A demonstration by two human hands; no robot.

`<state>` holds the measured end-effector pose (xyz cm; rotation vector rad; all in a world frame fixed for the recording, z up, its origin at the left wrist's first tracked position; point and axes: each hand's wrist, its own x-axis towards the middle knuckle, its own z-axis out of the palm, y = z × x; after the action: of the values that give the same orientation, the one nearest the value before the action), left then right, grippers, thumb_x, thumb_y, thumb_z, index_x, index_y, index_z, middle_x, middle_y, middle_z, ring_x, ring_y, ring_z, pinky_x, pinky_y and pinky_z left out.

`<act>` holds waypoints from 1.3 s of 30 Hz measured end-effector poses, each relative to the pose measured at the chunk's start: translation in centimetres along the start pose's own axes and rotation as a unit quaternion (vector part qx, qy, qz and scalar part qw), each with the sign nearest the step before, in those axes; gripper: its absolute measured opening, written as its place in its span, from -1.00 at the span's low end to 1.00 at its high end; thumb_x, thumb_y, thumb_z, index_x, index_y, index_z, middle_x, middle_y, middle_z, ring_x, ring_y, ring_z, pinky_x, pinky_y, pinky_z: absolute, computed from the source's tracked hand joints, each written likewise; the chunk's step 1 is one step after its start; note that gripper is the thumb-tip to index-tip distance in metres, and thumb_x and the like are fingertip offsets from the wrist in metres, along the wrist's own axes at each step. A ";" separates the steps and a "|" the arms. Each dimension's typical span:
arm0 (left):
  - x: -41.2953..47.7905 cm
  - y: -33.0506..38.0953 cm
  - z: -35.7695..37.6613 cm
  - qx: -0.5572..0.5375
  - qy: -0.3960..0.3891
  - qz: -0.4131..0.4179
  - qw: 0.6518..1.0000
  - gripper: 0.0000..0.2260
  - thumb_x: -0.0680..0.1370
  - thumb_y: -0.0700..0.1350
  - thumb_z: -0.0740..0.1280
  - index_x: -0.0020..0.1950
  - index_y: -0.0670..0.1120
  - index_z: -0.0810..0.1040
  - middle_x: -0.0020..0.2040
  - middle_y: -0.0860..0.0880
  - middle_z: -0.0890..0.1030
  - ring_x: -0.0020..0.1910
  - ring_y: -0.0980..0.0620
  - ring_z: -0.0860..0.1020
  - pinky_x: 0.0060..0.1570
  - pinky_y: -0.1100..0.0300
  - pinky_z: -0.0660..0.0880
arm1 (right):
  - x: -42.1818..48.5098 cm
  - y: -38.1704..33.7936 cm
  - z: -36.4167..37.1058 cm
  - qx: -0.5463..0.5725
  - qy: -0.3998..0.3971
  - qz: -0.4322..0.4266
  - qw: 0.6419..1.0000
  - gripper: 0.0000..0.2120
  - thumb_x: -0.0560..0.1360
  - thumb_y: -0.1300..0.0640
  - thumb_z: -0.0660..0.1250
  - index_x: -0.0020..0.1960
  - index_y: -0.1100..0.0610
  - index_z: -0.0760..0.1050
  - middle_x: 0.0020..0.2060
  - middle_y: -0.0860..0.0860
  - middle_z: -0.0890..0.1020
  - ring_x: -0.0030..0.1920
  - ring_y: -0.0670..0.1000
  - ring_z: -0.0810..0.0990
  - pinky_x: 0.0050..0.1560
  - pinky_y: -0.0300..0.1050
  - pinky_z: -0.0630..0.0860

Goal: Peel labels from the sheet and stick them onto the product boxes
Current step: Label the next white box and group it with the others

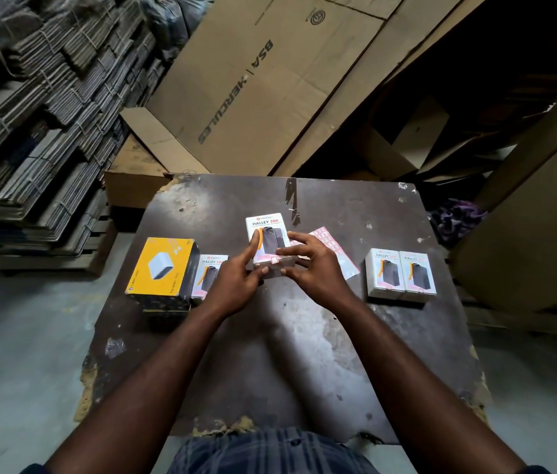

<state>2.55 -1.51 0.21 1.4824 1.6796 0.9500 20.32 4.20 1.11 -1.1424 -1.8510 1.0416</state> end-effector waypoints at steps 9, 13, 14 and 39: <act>0.7 1.0 -0.4 0.081 0.026 0.054 0.995 -0.26 0.53 -0.29 0.38 0.59 0.12 0.14 0.52 -0.19 0.32 0.53 -0.09 0.24 0.41 0.05 0.39 | 0.3 -1.1 0.9 0.043 0.106 0.032 0.993 -0.79 0.37 0.12 0.59 -0.04 0.19 0.72 0.12 -0.03 0.59 0.15 -0.18 0.59 -0.02 -0.25 0.62; 0.8 1.3 -0.7 0.082 0.025 0.040 0.996 -0.27 0.53 -0.27 0.39 0.57 0.18 0.17 0.51 -0.19 0.33 0.52 -0.08 0.27 0.40 0.06 0.40 | 0.4 -1.3 1.0 0.016 0.103 0.025 0.994 -0.80 0.34 0.15 0.62 -0.07 0.16 0.72 0.15 0.05 0.59 0.15 -0.09 0.60 -0.05 -0.28 0.62; 0.9 1.3 -0.7 0.079 0.024 0.033 0.996 -0.27 0.53 -0.25 0.39 0.57 0.21 0.17 0.51 -0.19 0.33 0.51 -0.08 0.29 0.39 0.05 0.40 | 0.5 -1.3 1.0 0.011 0.101 0.023 0.995 -0.79 0.33 0.16 0.62 -0.06 0.16 0.72 0.15 0.06 0.59 0.15 -0.08 0.60 -0.05 -0.26 0.62; 0.8 3.7 -2.2 -0.019 -0.017 -0.023 0.999 -0.42 0.55 -0.21 0.42 0.53 0.02 0.32 0.27 0.16 0.45 0.07 0.16 0.46 -0.10 0.03 0.67 | -0.3 -2.1 0.1 -0.138 0.058 -0.140 0.979 -0.81 0.46 0.15 0.51 0.04 0.19 0.63 0.02 0.07 0.68 0.07 -0.02 0.63 0.12 -0.38 0.44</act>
<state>2.31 -0.61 4.51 1.4211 1.6563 0.9208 19.64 3.31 2.96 -1.0318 -2.0331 0.5619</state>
